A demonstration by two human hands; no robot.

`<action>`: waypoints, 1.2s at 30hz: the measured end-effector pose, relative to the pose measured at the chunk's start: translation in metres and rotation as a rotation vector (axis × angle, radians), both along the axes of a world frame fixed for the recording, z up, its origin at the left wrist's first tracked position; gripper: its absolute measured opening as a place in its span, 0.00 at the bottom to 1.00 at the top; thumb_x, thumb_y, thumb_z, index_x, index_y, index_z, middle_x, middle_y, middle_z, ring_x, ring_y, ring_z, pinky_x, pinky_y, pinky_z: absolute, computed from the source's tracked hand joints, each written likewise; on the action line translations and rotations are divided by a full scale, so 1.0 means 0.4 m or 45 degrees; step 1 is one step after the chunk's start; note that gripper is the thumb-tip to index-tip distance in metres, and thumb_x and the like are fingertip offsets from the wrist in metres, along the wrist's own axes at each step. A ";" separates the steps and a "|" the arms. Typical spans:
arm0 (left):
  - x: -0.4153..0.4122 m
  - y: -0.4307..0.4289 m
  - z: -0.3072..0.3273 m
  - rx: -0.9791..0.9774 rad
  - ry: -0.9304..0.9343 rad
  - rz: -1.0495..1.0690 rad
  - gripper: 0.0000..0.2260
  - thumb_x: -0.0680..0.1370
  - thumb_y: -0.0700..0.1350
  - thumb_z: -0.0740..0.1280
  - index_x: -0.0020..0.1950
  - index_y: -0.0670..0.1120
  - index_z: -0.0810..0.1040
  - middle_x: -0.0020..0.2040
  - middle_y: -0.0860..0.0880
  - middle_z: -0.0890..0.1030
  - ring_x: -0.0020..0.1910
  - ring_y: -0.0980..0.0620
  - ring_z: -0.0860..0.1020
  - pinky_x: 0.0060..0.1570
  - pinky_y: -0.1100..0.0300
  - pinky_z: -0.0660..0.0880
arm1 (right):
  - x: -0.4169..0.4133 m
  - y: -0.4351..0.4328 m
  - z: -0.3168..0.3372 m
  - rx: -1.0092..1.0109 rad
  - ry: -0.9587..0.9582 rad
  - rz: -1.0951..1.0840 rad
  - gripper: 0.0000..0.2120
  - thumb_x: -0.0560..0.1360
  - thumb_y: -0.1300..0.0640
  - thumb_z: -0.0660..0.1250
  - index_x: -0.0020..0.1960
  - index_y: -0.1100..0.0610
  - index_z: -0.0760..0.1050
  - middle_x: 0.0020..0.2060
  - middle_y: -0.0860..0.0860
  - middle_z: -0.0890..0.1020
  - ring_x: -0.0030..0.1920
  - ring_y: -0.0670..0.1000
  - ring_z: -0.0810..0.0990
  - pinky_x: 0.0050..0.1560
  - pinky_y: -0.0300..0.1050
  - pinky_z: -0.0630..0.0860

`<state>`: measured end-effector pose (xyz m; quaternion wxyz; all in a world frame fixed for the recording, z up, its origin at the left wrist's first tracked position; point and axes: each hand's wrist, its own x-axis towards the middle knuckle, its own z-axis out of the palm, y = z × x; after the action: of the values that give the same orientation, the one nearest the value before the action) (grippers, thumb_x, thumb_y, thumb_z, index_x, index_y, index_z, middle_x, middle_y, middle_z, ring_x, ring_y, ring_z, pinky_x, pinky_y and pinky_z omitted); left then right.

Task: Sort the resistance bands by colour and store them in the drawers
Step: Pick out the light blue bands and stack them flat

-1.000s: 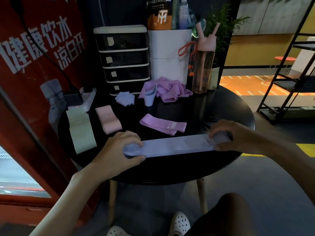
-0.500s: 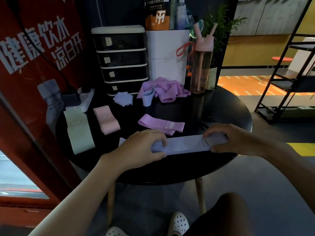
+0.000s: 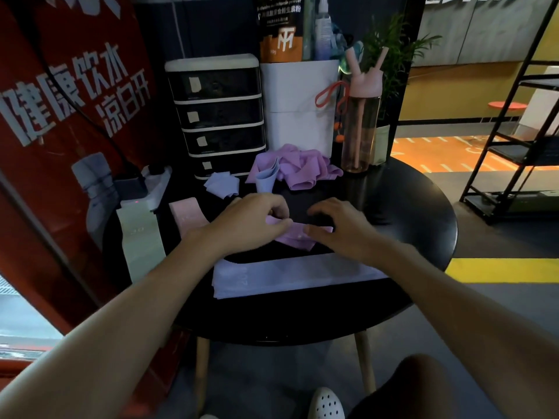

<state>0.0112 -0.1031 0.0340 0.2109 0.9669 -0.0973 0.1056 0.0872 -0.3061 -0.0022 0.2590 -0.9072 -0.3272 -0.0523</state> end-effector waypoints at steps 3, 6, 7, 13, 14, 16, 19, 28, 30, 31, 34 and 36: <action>0.067 0.037 0.014 0.016 0.034 0.051 0.05 0.78 0.51 0.68 0.48 0.51 0.80 0.45 0.56 0.82 0.48 0.55 0.79 0.53 0.47 0.78 | 0.008 0.050 -0.033 -0.126 0.000 -0.099 0.25 0.76 0.38 0.62 0.70 0.47 0.69 0.68 0.47 0.70 0.68 0.54 0.66 0.65 0.56 0.62; 0.138 0.073 0.019 0.060 -0.002 0.138 0.05 0.77 0.49 0.69 0.48 0.49 0.79 0.44 0.54 0.82 0.46 0.54 0.80 0.51 0.50 0.78 | 0.009 0.057 -0.058 -0.192 -0.024 -0.101 0.26 0.76 0.37 0.62 0.70 0.45 0.68 0.68 0.46 0.70 0.67 0.54 0.67 0.64 0.54 0.62; 0.162 0.083 0.020 0.070 -0.022 0.171 0.05 0.77 0.49 0.70 0.48 0.49 0.79 0.43 0.54 0.82 0.45 0.53 0.80 0.50 0.51 0.78 | 0.012 0.056 -0.060 -0.198 -0.023 -0.099 0.26 0.75 0.37 0.62 0.70 0.45 0.68 0.67 0.46 0.70 0.67 0.54 0.67 0.63 0.54 0.62; 0.280 0.115 -0.002 0.102 -0.078 0.321 0.10 0.76 0.44 0.71 0.56 0.45 0.80 0.48 0.49 0.78 0.50 0.46 0.78 0.49 0.52 0.76 | 0.010 0.057 -0.066 -0.187 -0.070 -0.071 0.24 0.75 0.37 0.63 0.67 0.45 0.71 0.64 0.44 0.72 0.65 0.51 0.68 0.62 0.52 0.63; 0.294 0.118 -0.010 0.105 -0.078 0.339 0.11 0.76 0.44 0.71 0.57 0.44 0.80 0.50 0.47 0.77 0.51 0.45 0.78 0.50 0.50 0.76 | 0.011 0.056 -0.068 -0.177 -0.068 -0.071 0.24 0.75 0.37 0.63 0.67 0.45 0.71 0.64 0.44 0.72 0.65 0.51 0.68 0.62 0.52 0.62; 0.319 0.123 -0.025 0.127 -0.066 0.384 0.12 0.76 0.44 0.71 0.59 0.44 0.80 0.53 0.44 0.77 0.52 0.43 0.78 0.52 0.47 0.76 | 0.012 0.055 -0.069 -0.163 -0.067 -0.064 0.24 0.75 0.36 0.63 0.67 0.45 0.71 0.64 0.44 0.73 0.65 0.51 0.68 0.63 0.51 0.62; 0.343 0.126 -0.037 0.180 -0.055 0.430 0.09 0.78 0.44 0.69 0.57 0.45 0.81 0.54 0.44 0.81 0.54 0.43 0.79 0.52 0.49 0.76 | 0.011 0.054 -0.070 -0.142 -0.077 -0.072 0.24 0.74 0.35 0.64 0.66 0.46 0.72 0.63 0.44 0.73 0.64 0.51 0.68 0.62 0.51 0.62; 0.306 0.117 0.006 0.144 -0.180 0.401 0.06 0.78 0.42 0.66 0.50 0.47 0.82 0.45 0.49 0.83 0.49 0.44 0.80 0.53 0.50 0.73 | 0.008 0.052 -0.068 -0.126 -0.077 -0.071 0.24 0.73 0.35 0.64 0.64 0.46 0.73 0.61 0.44 0.73 0.63 0.51 0.70 0.61 0.50 0.63; 0.282 0.120 0.028 0.099 -0.239 0.349 0.05 0.77 0.43 0.67 0.49 0.48 0.82 0.42 0.51 0.82 0.47 0.44 0.81 0.50 0.51 0.75 | 0.007 0.051 -0.068 -0.117 -0.048 -0.072 0.23 0.74 0.35 0.63 0.63 0.45 0.74 0.60 0.44 0.74 0.62 0.50 0.70 0.61 0.49 0.64; 0.269 0.120 0.041 0.081 -0.264 0.323 0.04 0.77 0.43 0.68 0.48 0.48 0.82 0.40 0.53 0.81 0.45 0.45 0.81 0.47 0.52 0.76 | 0.006 0.051 -0.067 -0.088 -0.030 -0.075 0.21 0.74 0.35 0.62 0.61 0.45 0.75 0.59 0.43 0.75 0.61 0.50 0.71 0.60 0.49 0.64; 0.226 0.121 0.081 0.030 -0.337 0.260 0.03 0.77 0.43 0.69 0.48 0.48 0.83 0.34 0.57 0.76 0.38 0.50 0.77 0.42 0.55 0.74 | 0.003 0.049 -0.054 0.092 0.041 -0.110 0.14 0.77 0.40 0.61 0.55 0.46 0.78 0.54 0.43 0.77 0.57 0.50 0.74 0.57 0.49 0.64; 0.196 0.118 0.106 -0.001 -0.372 0.218 0.03 0.77 0.43 0.69 0.47 0.48 0.83 0.33 0.59 0.75 0.34 0.57 0.74 0.40 0.58 0.71 | -0.003 0.044 -0.041 0.156 0.044 -0.140 0.12 0.78 0.43 0.61 0.52 0.47 0.79 0.52 0.43 0.78 0.56 0.49 0.74 0.58 0.48 0.63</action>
<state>0.0895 -0.0560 0.0765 0.1850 0.9460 -0.0441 0.2626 0.0859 -0.2885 -0.0184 0.3163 -0.9071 -0.2686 -0.0704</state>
